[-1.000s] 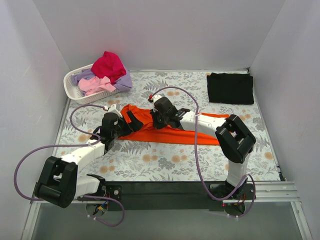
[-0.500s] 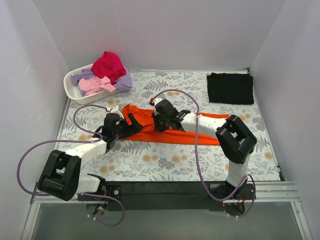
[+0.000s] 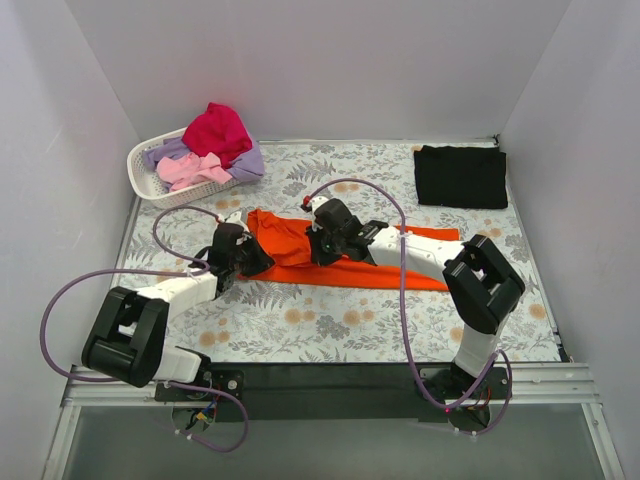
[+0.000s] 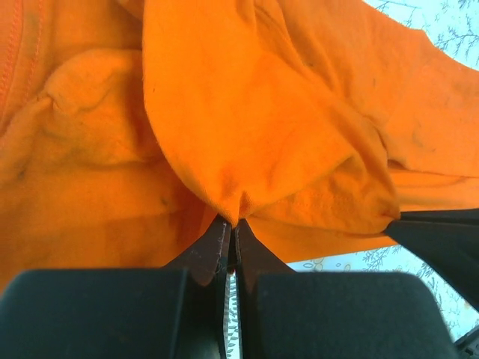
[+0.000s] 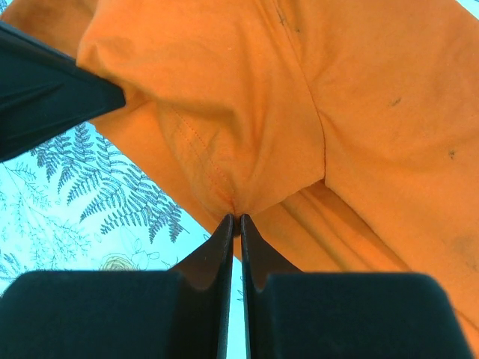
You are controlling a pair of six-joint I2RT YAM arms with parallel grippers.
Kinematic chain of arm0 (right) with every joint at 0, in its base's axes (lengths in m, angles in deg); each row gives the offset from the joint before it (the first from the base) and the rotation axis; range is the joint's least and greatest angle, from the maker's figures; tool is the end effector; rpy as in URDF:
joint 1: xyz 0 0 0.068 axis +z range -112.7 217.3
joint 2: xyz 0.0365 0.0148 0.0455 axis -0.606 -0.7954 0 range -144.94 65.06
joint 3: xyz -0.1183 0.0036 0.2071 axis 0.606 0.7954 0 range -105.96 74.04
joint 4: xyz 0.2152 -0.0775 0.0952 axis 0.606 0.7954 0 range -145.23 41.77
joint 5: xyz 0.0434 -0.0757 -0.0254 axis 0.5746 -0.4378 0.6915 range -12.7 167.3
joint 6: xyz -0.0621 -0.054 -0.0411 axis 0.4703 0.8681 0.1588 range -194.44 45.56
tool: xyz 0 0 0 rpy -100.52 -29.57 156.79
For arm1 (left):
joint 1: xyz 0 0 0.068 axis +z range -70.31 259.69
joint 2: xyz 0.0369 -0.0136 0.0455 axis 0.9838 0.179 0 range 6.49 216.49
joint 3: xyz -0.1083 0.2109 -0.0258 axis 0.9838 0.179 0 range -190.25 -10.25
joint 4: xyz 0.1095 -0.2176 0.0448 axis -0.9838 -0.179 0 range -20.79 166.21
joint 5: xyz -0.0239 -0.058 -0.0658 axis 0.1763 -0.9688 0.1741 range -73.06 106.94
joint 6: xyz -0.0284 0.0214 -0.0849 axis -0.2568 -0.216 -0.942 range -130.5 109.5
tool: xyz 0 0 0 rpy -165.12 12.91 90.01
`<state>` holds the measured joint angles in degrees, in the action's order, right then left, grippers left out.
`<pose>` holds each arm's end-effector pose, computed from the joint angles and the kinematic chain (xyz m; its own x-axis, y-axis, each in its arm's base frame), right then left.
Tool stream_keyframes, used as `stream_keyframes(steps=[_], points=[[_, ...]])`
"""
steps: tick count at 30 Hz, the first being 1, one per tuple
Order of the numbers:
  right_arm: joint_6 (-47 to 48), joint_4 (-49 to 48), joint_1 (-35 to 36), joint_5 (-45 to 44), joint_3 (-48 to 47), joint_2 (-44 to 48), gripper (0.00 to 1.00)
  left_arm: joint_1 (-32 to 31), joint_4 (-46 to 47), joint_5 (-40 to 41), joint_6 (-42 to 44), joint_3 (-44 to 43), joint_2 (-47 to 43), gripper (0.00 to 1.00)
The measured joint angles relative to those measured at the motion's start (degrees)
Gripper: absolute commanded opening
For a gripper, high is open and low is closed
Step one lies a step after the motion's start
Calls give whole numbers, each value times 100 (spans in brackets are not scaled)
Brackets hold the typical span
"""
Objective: Fold and stack the t-shirts
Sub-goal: Fold the tshirt
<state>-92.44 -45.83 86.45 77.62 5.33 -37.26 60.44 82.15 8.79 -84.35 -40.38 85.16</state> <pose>0.2668 0.3091 0.1523 -0.6588 -0.2896 -0.6943 -0.5841 0.7786 0.2295 0.2673 -0.1058 0.0991 -0.5858 -0.8026 -0.1125 -0.4958 0.4647 -0.7337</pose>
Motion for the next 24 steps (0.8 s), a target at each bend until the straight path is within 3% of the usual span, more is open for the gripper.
stream_keyframes(steps=[10,24], points=[[7,162,0,7,118,0,1,74,-490,-72,151,-466,236,0],[107,295,0,-168,151,0,1,146,-754,-1021,20,-485,238,2]])
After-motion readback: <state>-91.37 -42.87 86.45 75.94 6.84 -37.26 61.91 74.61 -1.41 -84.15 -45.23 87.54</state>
